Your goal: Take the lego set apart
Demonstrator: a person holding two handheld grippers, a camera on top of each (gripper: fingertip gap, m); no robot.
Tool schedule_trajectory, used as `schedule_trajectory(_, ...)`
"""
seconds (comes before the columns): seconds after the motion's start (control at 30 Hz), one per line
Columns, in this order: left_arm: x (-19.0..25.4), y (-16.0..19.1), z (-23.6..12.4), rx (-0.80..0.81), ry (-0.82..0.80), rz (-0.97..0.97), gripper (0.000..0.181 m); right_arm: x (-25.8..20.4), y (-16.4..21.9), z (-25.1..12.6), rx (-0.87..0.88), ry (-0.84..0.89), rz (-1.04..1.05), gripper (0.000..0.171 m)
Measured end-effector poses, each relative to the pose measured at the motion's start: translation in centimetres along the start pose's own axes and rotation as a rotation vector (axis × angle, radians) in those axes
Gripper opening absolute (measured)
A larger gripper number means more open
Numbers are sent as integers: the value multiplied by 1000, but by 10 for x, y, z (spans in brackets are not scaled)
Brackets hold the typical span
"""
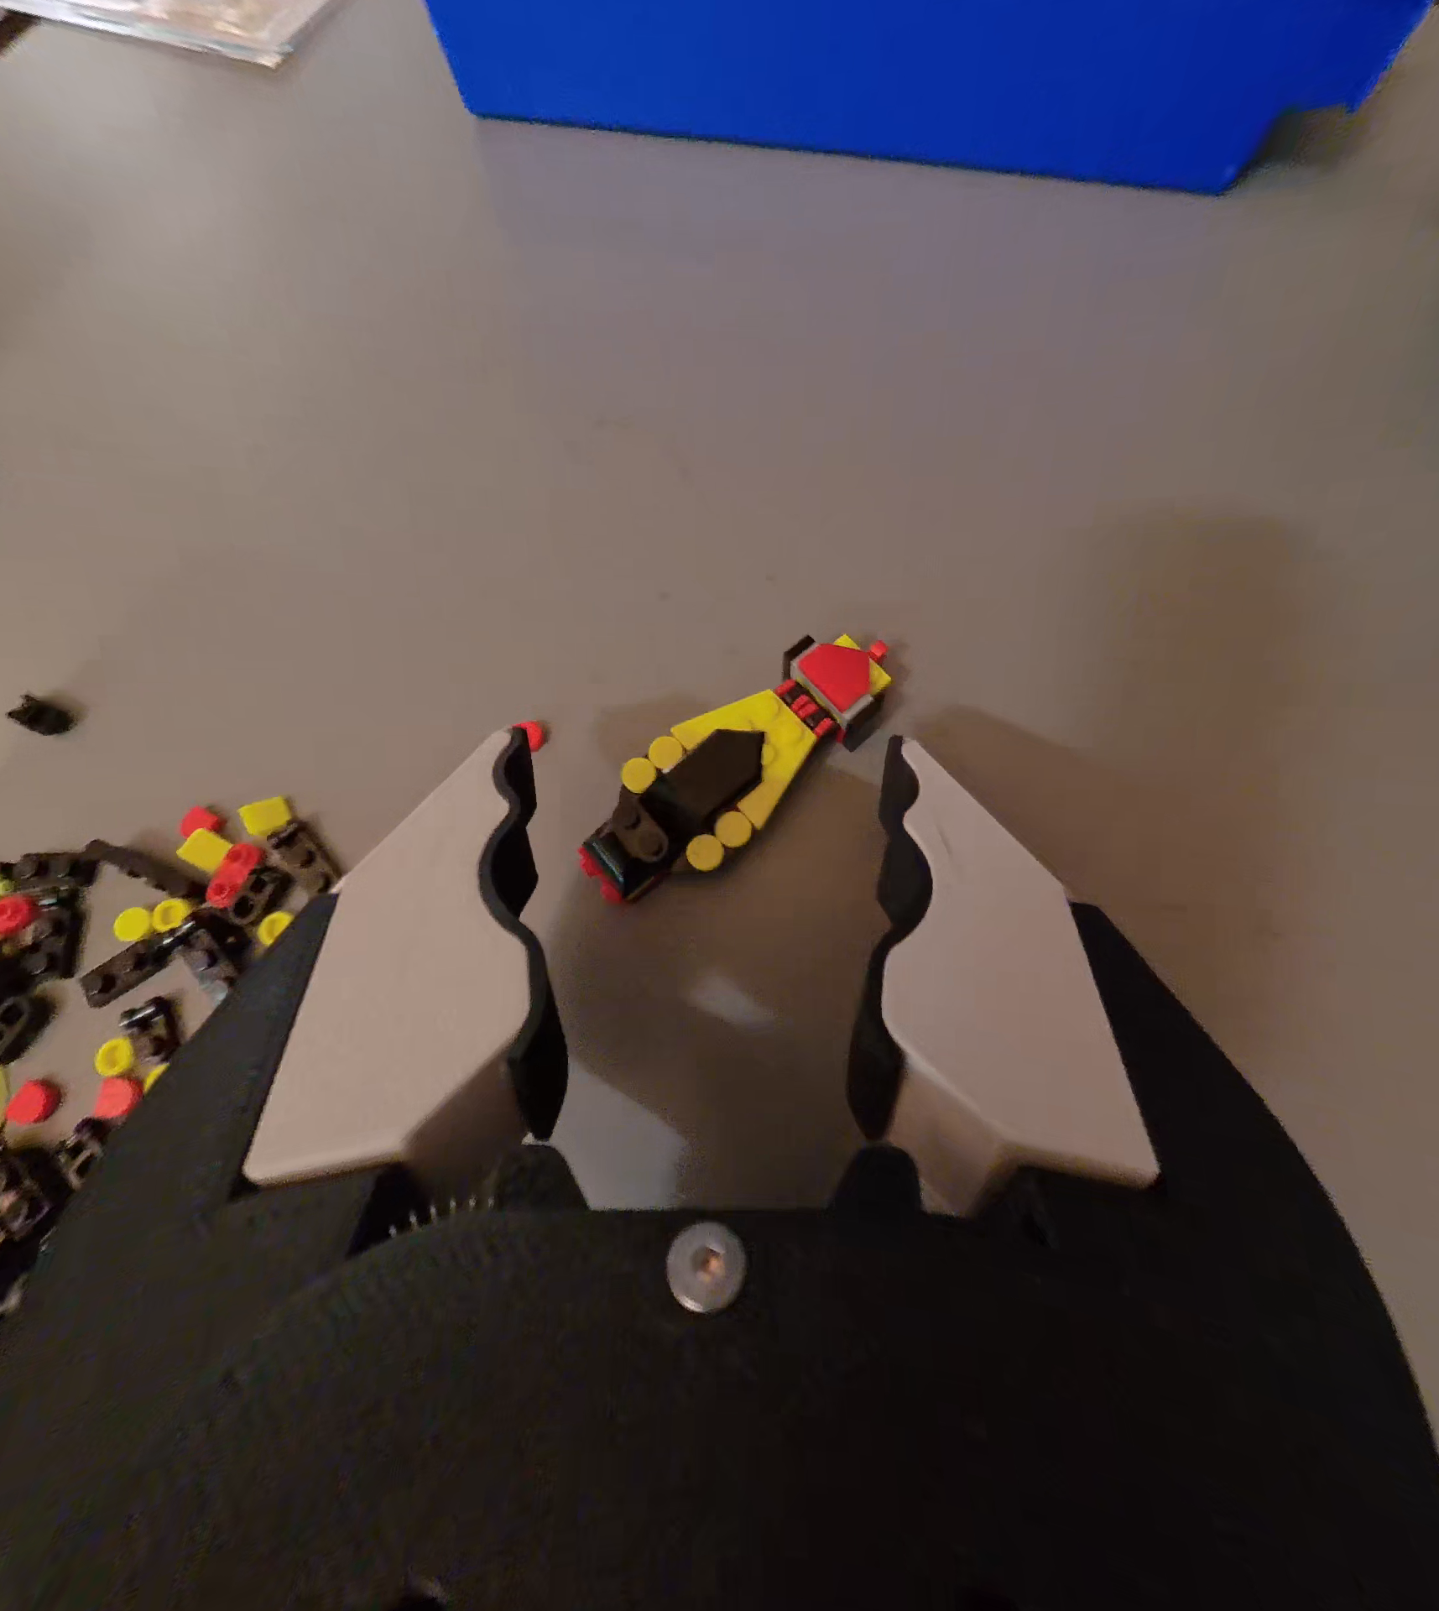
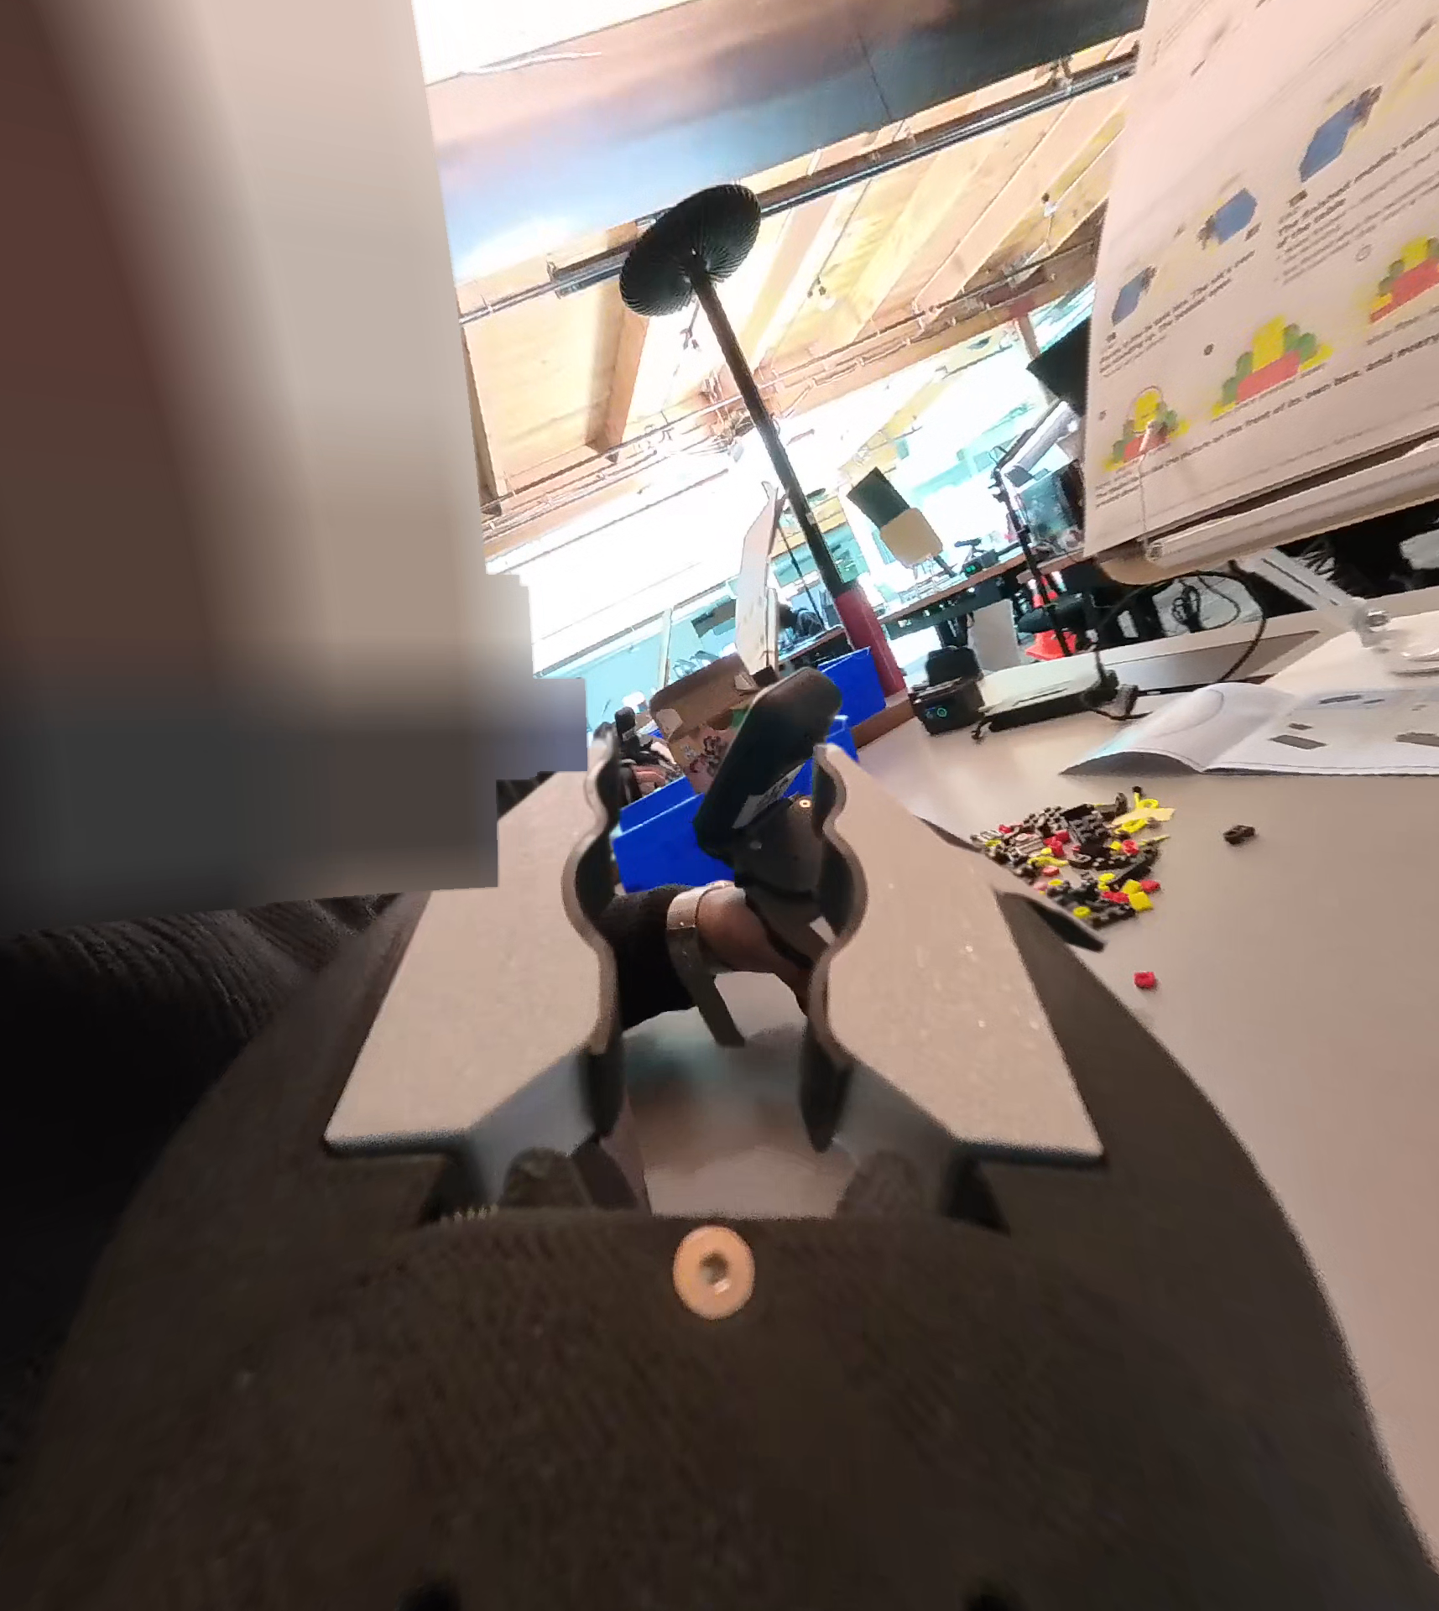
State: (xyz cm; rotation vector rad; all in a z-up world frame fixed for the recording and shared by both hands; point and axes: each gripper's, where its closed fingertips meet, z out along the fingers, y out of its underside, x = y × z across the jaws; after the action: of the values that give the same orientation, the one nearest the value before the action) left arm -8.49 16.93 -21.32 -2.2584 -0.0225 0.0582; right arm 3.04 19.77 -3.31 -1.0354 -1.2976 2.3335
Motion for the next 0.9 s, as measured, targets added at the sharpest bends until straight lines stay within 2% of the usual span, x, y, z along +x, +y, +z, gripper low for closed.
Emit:
schedule_trajectory(0.13,8,8,6,-58,43,54,72,5,12,-2,-52,52,-21,39)
schedule_trajectory(0.23,10,9,8,-71,44,96,40,21,32,-5,-158,149,-9,43)
schedule_trajectory(0.27,13,7,8,-65,59,102,40,18,31,-5,-150,127,13,46)
schedule_trajectory(0.37,32,-4,5,-21,209,-24,39,7,8,-13,-12,54,119,37)
schedule_trajectory(0.43,43,-17,-2,33,335,-144,38,34,28,-20,-163,243,-6,26)
schedule_trajectory(0.53,48,-31,-16,101,444,-251,37,54,53,-26,-415,391,-325,41)
schedule_trajectory(0.6,53,-36,-24,122,516,-303,37,57,69,-23,-485,417,-424,51)
schedule_trajectory(0.73,66,-37,-26,107,548,-281,36,56,91,-15,-558,413,-404,51)
schedule_trajectory(0.87,82,-36,-27,91,534,-177,36,61,101,-17,-584,411,-217,67)
schedule_trajectory(0.9,86,-35,-27,87,538,-160,36,60,102,-17,-582,395,-176,65)
